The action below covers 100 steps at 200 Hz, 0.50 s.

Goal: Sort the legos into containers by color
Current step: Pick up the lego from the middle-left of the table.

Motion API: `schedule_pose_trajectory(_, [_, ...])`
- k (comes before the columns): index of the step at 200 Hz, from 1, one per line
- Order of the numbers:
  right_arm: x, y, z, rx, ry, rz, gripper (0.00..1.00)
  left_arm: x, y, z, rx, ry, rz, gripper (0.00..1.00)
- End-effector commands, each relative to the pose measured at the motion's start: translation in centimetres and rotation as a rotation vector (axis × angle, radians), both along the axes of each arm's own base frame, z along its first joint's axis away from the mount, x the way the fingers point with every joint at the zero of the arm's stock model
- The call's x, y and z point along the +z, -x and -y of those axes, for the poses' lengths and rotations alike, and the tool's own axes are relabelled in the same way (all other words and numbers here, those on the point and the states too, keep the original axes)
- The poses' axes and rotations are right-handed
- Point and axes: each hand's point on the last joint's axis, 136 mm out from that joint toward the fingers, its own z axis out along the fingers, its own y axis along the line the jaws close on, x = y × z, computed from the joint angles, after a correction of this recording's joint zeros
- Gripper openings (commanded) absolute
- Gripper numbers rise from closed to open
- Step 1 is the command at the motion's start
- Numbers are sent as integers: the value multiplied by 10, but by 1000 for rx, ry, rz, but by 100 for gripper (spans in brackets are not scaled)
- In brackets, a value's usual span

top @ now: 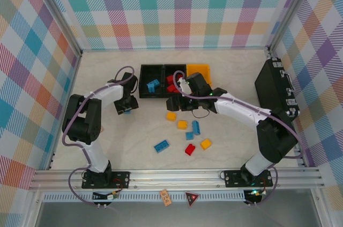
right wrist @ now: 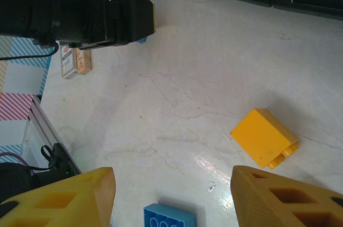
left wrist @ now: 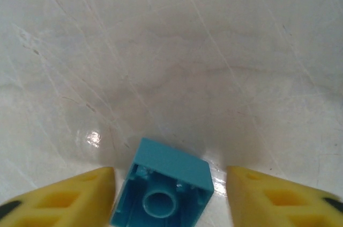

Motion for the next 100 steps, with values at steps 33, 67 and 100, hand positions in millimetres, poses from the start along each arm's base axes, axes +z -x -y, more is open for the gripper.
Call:
schedule_pose_trajectory(33, [2, 0, -1, -6, -8, 14, 59, 1, 10, -6, -19, -12, -27, 30])
schedule_pose_trajectory(67, [4, -1, -1, -7, -11, 17, 59, 16, 12, -5, -22, 3, -8, 28])
schedule_pose_trajectory(100, [9, -2, 0, -7, -8, 37, 59, 47, 5, 2, -35, 44, 53, 28])
